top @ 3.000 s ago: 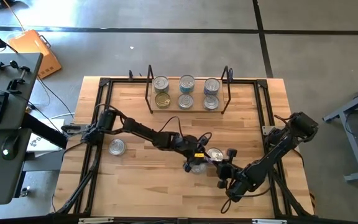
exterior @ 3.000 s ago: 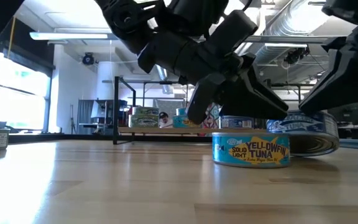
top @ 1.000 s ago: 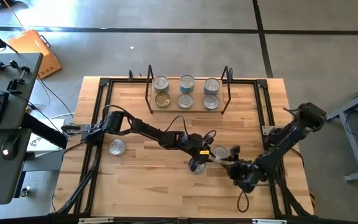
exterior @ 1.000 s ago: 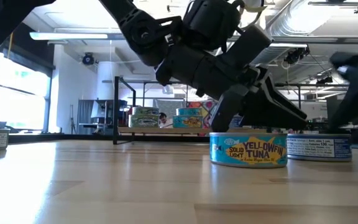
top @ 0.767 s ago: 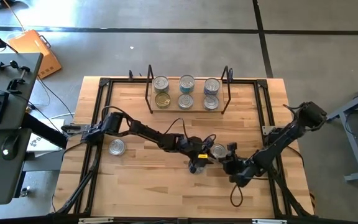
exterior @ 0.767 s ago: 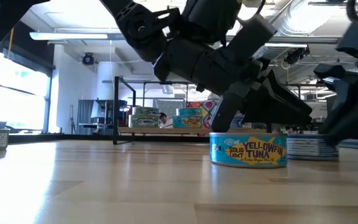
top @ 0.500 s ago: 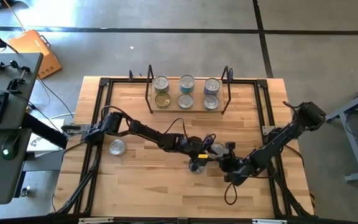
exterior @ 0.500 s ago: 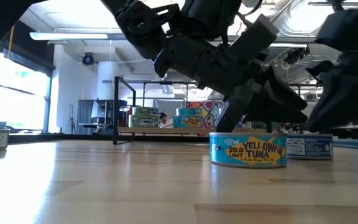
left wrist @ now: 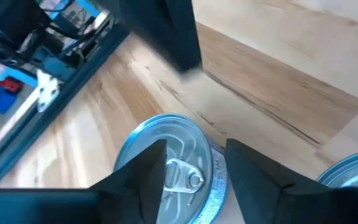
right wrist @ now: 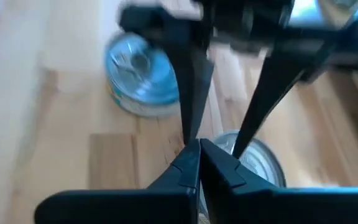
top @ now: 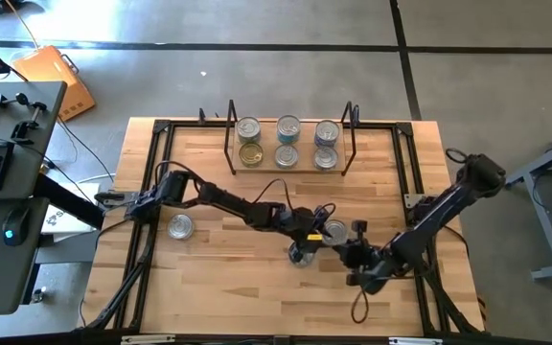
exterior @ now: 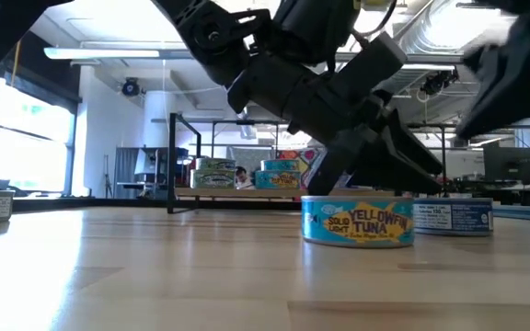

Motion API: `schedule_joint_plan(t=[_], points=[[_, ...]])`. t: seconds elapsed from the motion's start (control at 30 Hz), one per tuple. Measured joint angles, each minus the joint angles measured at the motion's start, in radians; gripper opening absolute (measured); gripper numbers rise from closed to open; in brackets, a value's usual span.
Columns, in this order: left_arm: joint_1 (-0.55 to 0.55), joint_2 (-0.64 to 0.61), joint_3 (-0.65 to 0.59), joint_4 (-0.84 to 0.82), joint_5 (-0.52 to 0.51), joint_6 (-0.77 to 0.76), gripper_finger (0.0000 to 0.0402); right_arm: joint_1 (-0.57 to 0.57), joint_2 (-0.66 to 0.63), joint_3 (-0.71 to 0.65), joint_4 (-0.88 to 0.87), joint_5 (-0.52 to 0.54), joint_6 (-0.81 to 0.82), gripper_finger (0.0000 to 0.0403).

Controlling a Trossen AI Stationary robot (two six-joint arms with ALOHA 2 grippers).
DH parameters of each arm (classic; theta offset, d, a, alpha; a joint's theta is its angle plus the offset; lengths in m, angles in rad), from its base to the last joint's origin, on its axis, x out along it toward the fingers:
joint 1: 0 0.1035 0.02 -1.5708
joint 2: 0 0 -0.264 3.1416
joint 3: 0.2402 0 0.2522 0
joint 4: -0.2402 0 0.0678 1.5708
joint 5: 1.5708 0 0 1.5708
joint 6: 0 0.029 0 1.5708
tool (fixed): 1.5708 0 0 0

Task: Stack canned seafood by type on shelf
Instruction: Stack the blue tuna can on top of the other blue tuna can on the shelf

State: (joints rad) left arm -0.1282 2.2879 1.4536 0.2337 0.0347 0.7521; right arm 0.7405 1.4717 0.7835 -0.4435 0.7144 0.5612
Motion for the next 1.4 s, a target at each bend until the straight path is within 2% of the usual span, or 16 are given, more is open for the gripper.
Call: schedule_joint_plan(t=[0.13, 0.3, 0.47, 0.53, 0.63, 0.73, 0.87, 0.97, 1.07, 1.23, 1.4], points=[[0.017, 0.001, -0.001, -0.006, 0.05, -0.02, 0.0117, 0.062, -0.028, 0.046, -0.032, 0.066, 0.015, 0.0], [0.034, 0.0, -0.002, -0.02, 0.053, -0.02, 0.0061, 0.127, -0.041, 0.096, -0.05, 0.1, 0.015, 0.0], [0.036, -0.019, -0.003, -0.067, 0.01, -0.055, 0.004, 0.178, -0.041, 0.173, -0.109, 0.117, 0.015, 0.0], [0.032, -0.04, 0.001, -0.11, -0.035, -0.085, 0.0041, 0.199, -0.041, 0.21, -0.13, 0.146, 0.015, 0.0], [0.024, -0.098, 0.017, -0.27, -0.091, -0.119, 0.0049, 0.23, -0.041, 0.256, -0.182, 0.189, 0.016, 0.0], [0.02, -0.145, 0.027, -0.33, -0.104, -0.177, 0.0061, 0.257, -0.041, 0.282, -0.206, 0.239, 0.018, 0.0], [0.02, -0.166, 0.034, -0.308, -0.031, -0.259, 0.009, 0.277, -0.041, 0.284, -0.205, 0.284, 0.018, 0.0], [0.019, -0.133, 0.032, -0.314, 0.028, -0.23, 0.0116, 0.277, -0.041, 0.283, -0.209, 0.285, 0.032, 0.0], [0.009, -0.098, 0.031, -0.278, 0.044, -0.208, 0.0132, 0.277, -0.041, 0.283, -0.211, 0.286, 0.042, 0.0], [-0.011, -0.051, 0.067, -0.235, 0.029, -0.231, 0.0132, 0.276, -0.041, 0.282, -0.213, 0.286, 0.042, 0.0], [-0.019, -0.023, 0.131, -0.31, -0.026, -0.217, 0.0122, 0.276, -0.041, 0.282, -0.214, 0.286, 0.044, 0.0]])
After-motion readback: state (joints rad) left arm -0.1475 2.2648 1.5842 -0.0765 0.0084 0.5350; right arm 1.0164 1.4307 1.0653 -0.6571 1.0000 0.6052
